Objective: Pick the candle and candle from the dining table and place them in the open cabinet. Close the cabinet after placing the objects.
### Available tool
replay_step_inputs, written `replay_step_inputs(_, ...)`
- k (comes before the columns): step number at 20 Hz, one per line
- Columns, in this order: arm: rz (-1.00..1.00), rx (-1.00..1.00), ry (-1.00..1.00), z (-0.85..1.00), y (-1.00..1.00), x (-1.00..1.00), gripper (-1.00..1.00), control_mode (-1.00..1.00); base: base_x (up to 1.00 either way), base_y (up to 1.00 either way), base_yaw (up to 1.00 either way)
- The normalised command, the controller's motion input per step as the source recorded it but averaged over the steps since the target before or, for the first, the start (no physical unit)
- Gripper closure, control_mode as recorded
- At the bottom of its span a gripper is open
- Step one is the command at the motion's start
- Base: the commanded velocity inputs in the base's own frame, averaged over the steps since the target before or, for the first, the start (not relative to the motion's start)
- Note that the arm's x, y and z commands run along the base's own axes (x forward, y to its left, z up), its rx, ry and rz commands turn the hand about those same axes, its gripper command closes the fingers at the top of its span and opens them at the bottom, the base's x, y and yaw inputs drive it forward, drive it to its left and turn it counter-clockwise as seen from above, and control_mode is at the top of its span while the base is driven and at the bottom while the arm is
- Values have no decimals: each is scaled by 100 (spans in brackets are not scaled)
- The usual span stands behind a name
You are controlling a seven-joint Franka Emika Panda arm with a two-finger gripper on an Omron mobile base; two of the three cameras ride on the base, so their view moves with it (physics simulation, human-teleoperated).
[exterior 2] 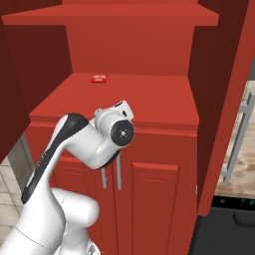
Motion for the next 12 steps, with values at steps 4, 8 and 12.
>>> replay_step_inputs(4, 2, 0, 19, 41, 6, 45, 100, -100, 0, 0, 0)
replay_step_inputs(8, 2, 0, 16, 25, 10, 61, 100, -100, 0, 0, 0)
replay_step_inputs(12, 0, 0, 8, 5, 12, 59, 100, -100, 0, 0, 0)
